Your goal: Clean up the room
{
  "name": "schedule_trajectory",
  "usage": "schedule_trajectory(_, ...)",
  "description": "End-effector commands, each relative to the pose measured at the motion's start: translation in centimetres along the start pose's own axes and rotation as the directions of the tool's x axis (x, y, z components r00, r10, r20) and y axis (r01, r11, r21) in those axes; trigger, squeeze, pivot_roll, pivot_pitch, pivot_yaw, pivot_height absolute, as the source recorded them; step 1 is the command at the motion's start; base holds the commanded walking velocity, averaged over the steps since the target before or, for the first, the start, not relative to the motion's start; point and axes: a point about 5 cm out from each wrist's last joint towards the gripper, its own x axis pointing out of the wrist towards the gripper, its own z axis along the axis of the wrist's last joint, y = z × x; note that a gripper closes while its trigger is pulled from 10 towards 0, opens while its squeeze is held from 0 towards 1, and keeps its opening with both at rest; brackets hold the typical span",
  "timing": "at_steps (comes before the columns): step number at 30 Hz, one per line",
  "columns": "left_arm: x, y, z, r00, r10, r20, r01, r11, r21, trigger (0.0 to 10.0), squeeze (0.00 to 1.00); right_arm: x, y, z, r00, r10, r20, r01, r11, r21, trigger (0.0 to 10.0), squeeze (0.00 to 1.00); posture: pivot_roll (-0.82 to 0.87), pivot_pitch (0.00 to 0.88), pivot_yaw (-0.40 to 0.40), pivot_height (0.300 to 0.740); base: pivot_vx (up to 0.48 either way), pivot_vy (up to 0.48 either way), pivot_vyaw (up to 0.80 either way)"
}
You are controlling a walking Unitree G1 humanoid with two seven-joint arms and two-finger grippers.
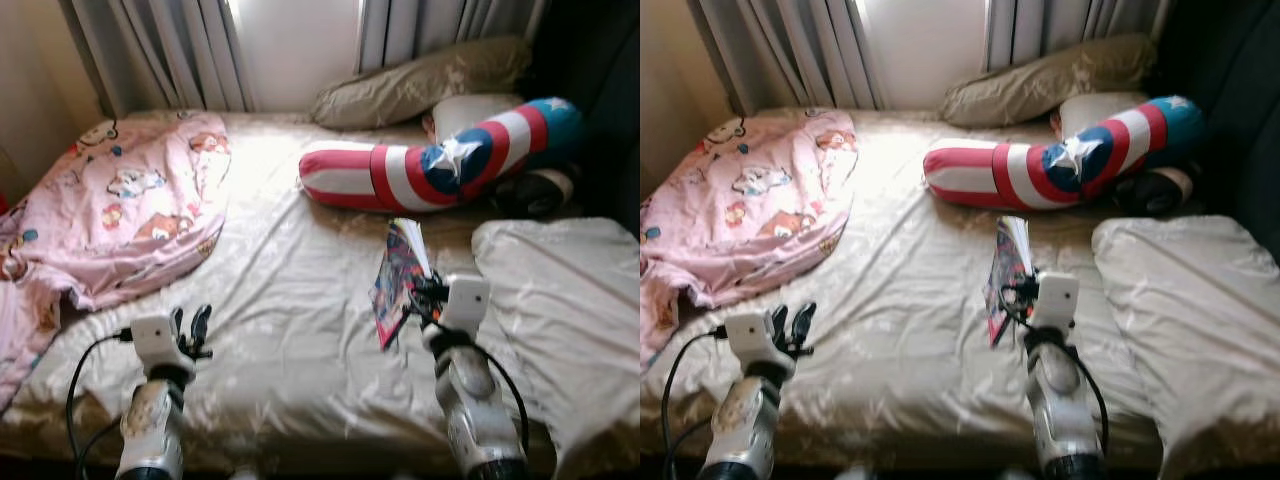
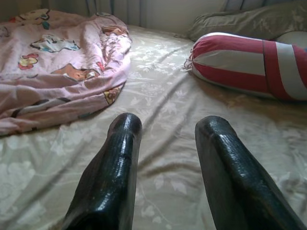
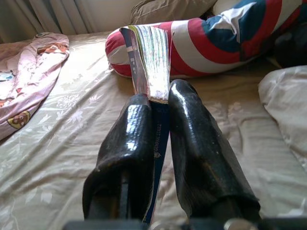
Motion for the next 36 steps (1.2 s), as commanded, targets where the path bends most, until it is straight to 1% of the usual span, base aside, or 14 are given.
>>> schedule_trajectory(1, 0.2, 0.2, 0.3, 1.0, 0.012, 0.006, -0.012, 1.0, -0.013, 10.0, 0.0, 0.4, 0.4, 1.1, 0.998, 0.02, 0.056, -0.02, 1.0, 0.0, 10.0, 0.0, 0.0, 0.038, 0.002, 0.635, 0.0, 0.0, 0.0)
schedule_trajectory(5, 0.3, 0.1, 0.4, 1.0, 0.003, 0.005, -0.003, 1.0, -0.015, 10.0, 0.0, 0.4, 0.4, 1.0, 0.999, 0.017, 0.051, -0.017, 1.0, 0.009, 10.0, 0.0, 0.0, 0.039, 0.005, 0.635, 0.0, 0.0, 0.0)
schedule_trajectory(11, 0.3, -0.2, 0.4, 1.0, 0.005, 0.014, -0.005, 1.0, -0.029, 10.0, 0.0, 0.4, 0.9, 0.8, 0.997, 0.06, 0.04, -0.06, 0.998, 0.013, 10.0, 0.0, 0.0, 0.037, 0.0, 0.635, 0.0, 0.0, 0.0)
schedule_trajectory(16, 0.3, -0.3, 0.3, 1.0, 0.011, 0.008, -0.011, 1.0, -0.025, 10.0, 0.0, 0.5, 1.3, 0.8, 0.995, 0.089, 0.044, -0.09, 0.996, 0.017, 10.0, 0.0, 0.01, 0.038, 0.0, 0.635, 0.0, 0.0, 0.0)
schedule_trajectory(25, 0.2, -0.3, 0.3, 1.0, 0.002, 0.004, -0.002, 1.0, -0.031, 10.0, 0.0, 0.3, 1.7, 0.7, 0.993, 0.11, 0.043, -0.111, 0.993, 0.027, 10.0, 0.0, 0.01, 0.046, -0.001, 0.635, 0.0, 0.0, 0.0)
schedule_trajectory(36, 0.3, -0.4, 0.4, 1.0, -0.012, 0.006, 0.012, 0.999, -0.031, 10.0, 0.0, 0.4, 1.8, 0.4, 0.993, 0.117, 0.032, -0.118, 0.993, 0.024, 10.0, 0.0, 0.0, 0.046, 0.005, 0.635, 0.304, 0.0, 0.0)
